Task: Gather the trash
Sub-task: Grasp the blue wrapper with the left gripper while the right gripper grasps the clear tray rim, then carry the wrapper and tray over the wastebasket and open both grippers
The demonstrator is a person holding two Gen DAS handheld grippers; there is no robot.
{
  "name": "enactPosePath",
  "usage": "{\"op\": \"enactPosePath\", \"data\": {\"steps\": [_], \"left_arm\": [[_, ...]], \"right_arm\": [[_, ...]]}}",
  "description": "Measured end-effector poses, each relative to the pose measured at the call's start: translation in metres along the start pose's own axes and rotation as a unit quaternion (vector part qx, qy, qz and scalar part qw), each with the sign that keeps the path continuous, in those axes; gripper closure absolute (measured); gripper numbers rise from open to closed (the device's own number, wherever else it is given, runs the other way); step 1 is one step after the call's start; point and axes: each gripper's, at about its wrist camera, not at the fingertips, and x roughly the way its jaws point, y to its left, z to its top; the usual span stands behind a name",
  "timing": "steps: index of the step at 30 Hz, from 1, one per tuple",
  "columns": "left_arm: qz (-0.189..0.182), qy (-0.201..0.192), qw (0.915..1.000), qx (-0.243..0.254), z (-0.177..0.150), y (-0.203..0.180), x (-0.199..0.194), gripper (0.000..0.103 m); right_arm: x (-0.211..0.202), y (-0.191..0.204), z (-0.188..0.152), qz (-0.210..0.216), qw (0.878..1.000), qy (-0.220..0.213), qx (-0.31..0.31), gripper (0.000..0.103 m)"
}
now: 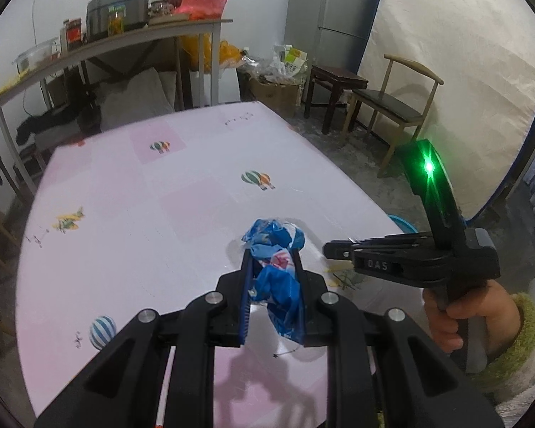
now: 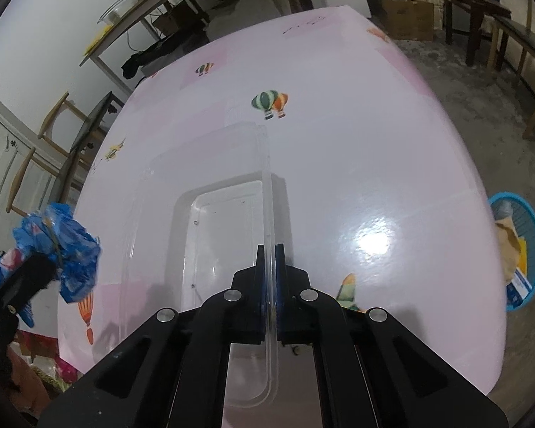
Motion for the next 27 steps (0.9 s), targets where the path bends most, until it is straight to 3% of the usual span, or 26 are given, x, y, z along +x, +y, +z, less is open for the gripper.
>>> {"op": "enactPosePath", "data": {"steps": [9,27], "left_arm": [[0.04,-0.016,0.999,0.015,0.004,0.007,-0.004,0.085],[0.046,-0.011,0.9985,0.026,0.008,0.003,0.006,0.085]], "right_arm": [[-0.014,-0.031,0.001,-0.003,0.999,-0.012,0.04,0.1],[-0.056,-0.069,-0.002,0.014,0.994,-0.056,0.094,0.1]]}}
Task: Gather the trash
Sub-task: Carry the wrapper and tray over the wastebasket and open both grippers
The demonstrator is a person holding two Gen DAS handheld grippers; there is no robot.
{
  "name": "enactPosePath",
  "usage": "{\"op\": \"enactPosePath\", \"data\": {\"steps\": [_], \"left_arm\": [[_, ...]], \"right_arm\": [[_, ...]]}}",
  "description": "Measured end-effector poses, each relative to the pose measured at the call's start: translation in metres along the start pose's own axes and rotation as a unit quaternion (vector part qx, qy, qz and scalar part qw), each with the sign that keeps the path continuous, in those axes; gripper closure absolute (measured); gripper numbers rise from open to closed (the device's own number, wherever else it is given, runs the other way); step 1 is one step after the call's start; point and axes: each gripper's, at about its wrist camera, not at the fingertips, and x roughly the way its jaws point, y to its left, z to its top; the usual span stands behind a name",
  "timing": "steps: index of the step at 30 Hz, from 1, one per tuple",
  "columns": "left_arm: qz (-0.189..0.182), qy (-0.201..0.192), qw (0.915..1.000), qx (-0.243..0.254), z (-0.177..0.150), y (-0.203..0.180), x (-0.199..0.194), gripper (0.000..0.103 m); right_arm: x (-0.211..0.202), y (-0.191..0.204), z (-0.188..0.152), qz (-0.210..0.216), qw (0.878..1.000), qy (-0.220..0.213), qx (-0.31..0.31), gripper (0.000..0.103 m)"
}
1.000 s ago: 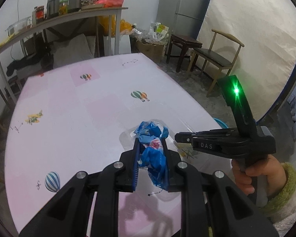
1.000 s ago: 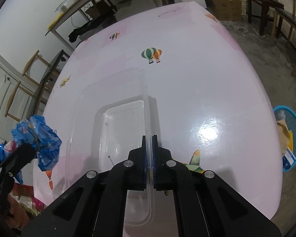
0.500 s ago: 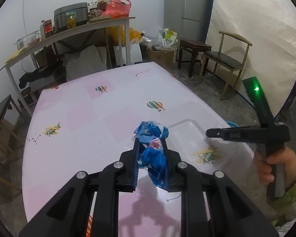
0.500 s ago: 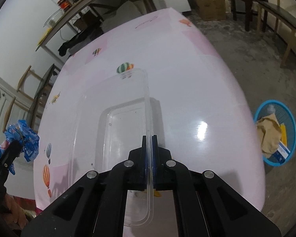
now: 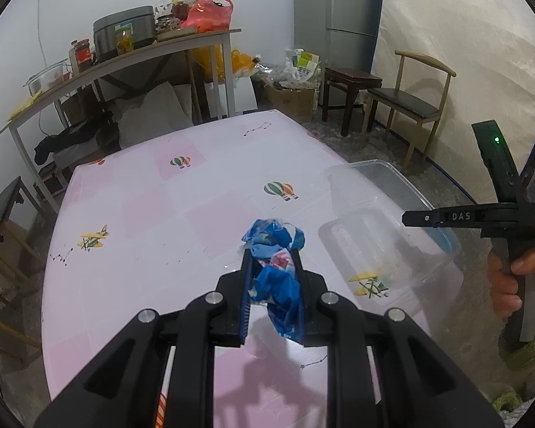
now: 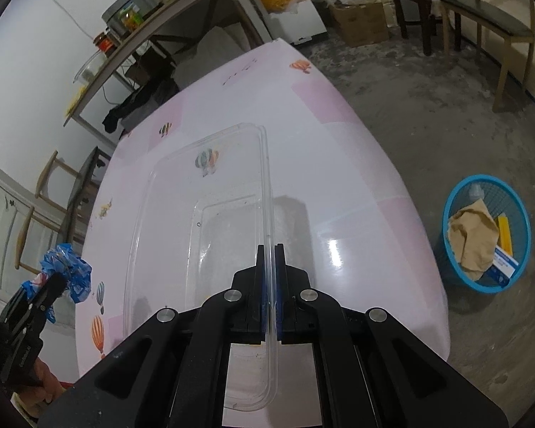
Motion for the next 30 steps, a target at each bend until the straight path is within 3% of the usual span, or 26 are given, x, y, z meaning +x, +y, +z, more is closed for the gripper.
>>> {"op": "enactPosePath", "data": {"steps": [4,8,13,16,19,24,30], "left_arm": [[-0.026,-0.005,0.9997,0.001,0.011,-0.005,0.0,0.085],[-0.072,-0.022,0.9971,0.014,0.033,-0.021,0.0,0.085],[-0.15,-0.024,0.9877,0.037,0.065,-0.06,0.011,0.085],[-0.198,-0.013,0.9789,0.05,0.083,-0.094,0.027,0.085],[-0.245,0.019,0.9678,0.056,0.095,-0.132,0.054,0.085],[-0.311,0.121,0.9417,0.038,0.102,-0.202,0.12,0.085],[-0.306,0.226,0.925,-0.001,0.096,-0.277,0.214,0.084]], "right_arm": [[-0.021,-0.02,0.009,0.001,0.999,-0.026,0.023,0.1],[-0.065,-0.057,0.015,-0.03,0.994,-0.082,0.06,0.1],[-0.127,-0.132,0.002,-0.1,0.974,-0.15,0.135,0.1],[-0.146,-0.176,-0.013,-0.139,0.961,-0.162,0.176,0.1],[-0.15,-0.222,-0.034,-0.164,0.949,-0.156,0.219,0.1],[-0.127,-0.282,-0.057,-0.173,0.938,-0.121,0.275,0.1],[-0.07,-0.353,-0.055,-0.184,0.93,-0.06,0.312,0.1]]}}
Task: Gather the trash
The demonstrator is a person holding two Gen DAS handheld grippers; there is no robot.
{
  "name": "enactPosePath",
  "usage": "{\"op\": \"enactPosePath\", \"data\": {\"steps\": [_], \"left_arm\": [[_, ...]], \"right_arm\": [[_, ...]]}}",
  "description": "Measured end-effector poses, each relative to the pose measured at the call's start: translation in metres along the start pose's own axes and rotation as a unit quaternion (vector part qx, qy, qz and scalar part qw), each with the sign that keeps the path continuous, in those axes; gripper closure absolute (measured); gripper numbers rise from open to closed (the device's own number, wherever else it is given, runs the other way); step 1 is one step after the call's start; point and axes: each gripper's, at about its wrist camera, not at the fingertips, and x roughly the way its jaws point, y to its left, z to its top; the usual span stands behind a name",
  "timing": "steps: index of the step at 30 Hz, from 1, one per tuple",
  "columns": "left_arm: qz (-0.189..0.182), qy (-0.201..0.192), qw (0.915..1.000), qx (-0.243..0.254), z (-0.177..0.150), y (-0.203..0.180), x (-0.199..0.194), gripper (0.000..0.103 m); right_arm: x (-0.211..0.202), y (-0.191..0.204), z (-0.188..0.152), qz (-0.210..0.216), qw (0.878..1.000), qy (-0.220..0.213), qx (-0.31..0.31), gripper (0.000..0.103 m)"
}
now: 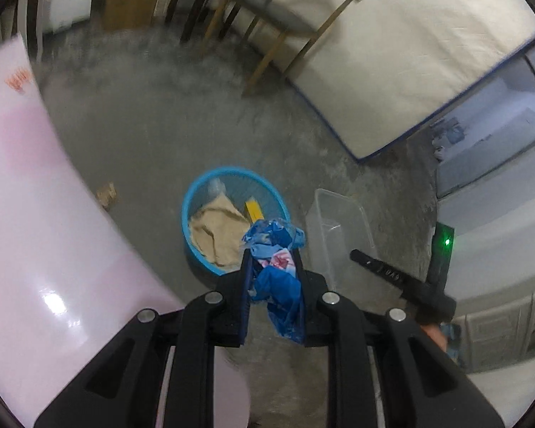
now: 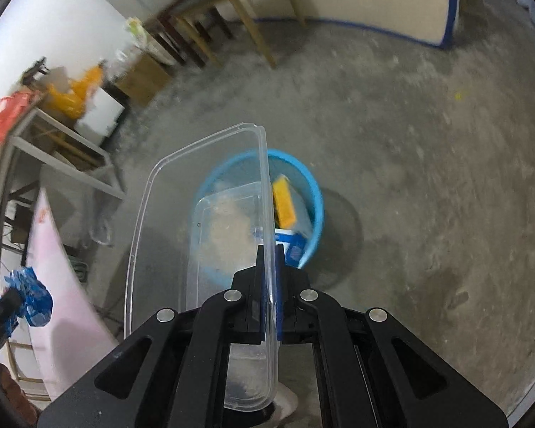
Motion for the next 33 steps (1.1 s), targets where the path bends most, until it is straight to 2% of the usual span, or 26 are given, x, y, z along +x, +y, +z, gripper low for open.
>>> {"op": "enactPosePath", "data": {"steps": [4,8,10,11,12,13,15,18,23,31,33], "left_arm": [[0.002,0.049,0.9982,-0.034,0.017,-0.002,0.066,0.084],[0.013,0.063,0.9975,-0.029,0.043,-0.007,0.11,0.082],[0.014,0.069,0.9971,-0.028,0.05,-0.006,0.126,0.071],[0.019,0.071,0.9968,-0.03,0.049,-0.002,0.131,0.061],[0.021,0.073,0.9965,-0.037,0.052,0.001,0.139,0.056],[0.019,0.073,0.9963,-0.041,0.053,0.004,0.145,0.056],[0.023,0.08,0.9953,-0.049,0.052,0.01,0.151,0.055],[0.013,0.081,0.9947,-0.061,0.051,0.013,0.149,0.054],[0.01,0.065,0.9971,-0.038,0.046,0.004,0.129,0.053],[-0.001,0.002,0.9997,0.023,0.026,-0.024,0.049,0.044],[-0.002,-0.022,0.9989,0.041,0.012,-0.03,0.019,0.038]], "right_arm": [[0.044,-0.003,0.014,-0.015,0.999,0.028,0.004,0.1],[0.073,0.007,0.032,-0.029,0.999,0.029,-0.012,0.098],[0.091,0.013,0.039,-0.031,0.999,0.035,-0.02,0.091],[0.099,0.014,0.04,-0.03,0.999,0.037,-0.024,0.077],[0.107,0.014,0.04,-0.032,0.998,0.037,-0.028,0.059],[0.114,0.014,0.04,-0.039,0.998,0.036,-0.033,0.054],[0.12,0.013,0.038,-0.052,0.997,0.037,-0.04,0.053],[0.112,0.011,0.033,-0.044,0.998,0.027,-0.036,0.053],[0.081,0.005,0.028,-0.034,0.999,-0.006,-0.038,0.052],[0.016,0.0,0.006,0.0,0.998,-0.051,-0.04,0.05],[-0.003,0.004,-0.002,0.012,0.997,-0.062,-0.048,0.047]]}}
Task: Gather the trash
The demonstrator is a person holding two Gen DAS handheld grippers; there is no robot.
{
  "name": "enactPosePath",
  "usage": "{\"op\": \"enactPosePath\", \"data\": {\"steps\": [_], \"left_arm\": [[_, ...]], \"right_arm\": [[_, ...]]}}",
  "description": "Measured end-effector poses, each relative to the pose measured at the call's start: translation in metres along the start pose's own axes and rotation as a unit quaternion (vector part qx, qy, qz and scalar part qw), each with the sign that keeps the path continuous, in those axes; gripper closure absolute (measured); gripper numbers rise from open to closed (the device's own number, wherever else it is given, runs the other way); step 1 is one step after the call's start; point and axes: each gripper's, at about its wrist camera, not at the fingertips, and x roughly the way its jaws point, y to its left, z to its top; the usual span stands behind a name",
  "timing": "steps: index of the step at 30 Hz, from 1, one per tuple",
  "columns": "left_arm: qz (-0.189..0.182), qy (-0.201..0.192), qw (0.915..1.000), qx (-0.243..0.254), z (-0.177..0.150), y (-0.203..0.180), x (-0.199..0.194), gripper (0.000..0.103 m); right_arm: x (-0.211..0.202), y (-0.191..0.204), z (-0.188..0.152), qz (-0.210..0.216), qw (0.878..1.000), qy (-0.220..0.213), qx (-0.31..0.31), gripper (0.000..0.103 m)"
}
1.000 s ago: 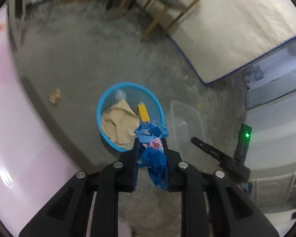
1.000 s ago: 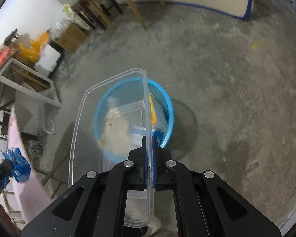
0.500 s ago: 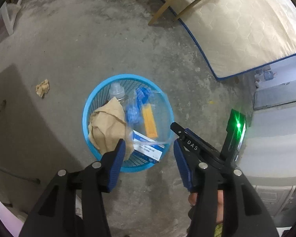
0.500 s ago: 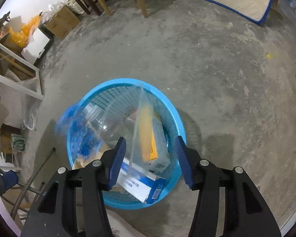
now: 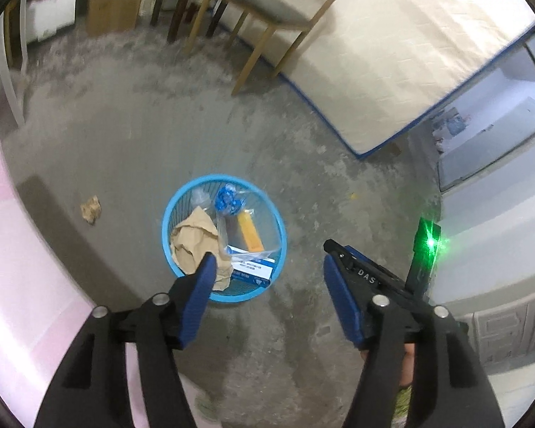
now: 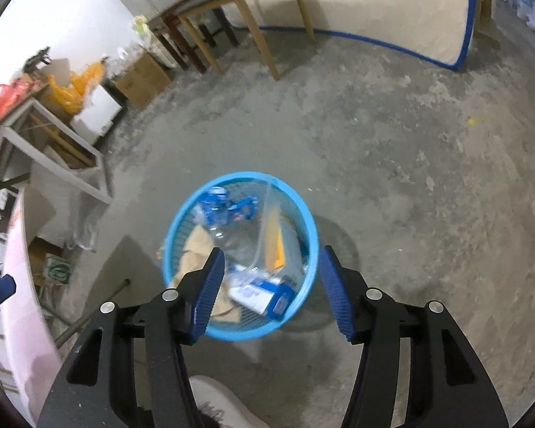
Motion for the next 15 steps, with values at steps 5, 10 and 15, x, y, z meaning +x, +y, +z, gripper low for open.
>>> {"op": "enactPosePath", "data": {"steps": [5,10,15], "left_arm": [[0.02,-0.067,0.9975,0.012,-0.039,-0.006,-0.073,0.021],[0.1,-0.143,0.9847,-0.007,-0.1,-0.006,-0.144,0.005],[0.178,-0.186,0.9647,-0.056,-0.155,-0.008,-0.18,0.005]], "right_arm": [[-0.071,0.037,-0.021,0.035,0.996,-0.053,-0.068,0.032],[-0.136,0.083,-0.06,0.061,0.98,-0.098,-0.165,0.009],[-0.179,0.118,-0.102,0.048,0.961,-0.132,-0.24,0.008]]}}
